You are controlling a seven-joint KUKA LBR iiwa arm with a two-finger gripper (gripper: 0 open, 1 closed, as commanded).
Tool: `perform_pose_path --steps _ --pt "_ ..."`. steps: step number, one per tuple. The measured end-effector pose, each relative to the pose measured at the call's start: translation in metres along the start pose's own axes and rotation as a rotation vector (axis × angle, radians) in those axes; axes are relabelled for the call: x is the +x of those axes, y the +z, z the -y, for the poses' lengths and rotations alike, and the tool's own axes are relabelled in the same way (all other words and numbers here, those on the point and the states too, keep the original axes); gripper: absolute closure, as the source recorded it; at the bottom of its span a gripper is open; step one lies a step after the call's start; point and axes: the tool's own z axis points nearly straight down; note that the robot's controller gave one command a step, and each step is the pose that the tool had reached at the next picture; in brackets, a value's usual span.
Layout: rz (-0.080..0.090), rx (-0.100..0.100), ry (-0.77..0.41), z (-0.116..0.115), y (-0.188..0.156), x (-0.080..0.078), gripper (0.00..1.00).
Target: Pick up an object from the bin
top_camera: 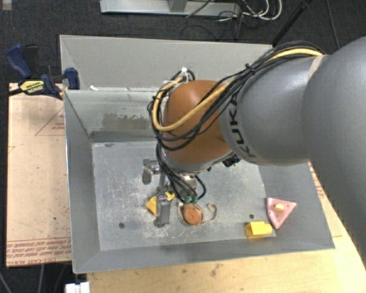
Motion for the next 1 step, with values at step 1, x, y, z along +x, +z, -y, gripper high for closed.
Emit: perform_pose_path --steps 1 --pt "0.017 -0.003 0.03 0.0166 -0.0253 -0.015 0.0"
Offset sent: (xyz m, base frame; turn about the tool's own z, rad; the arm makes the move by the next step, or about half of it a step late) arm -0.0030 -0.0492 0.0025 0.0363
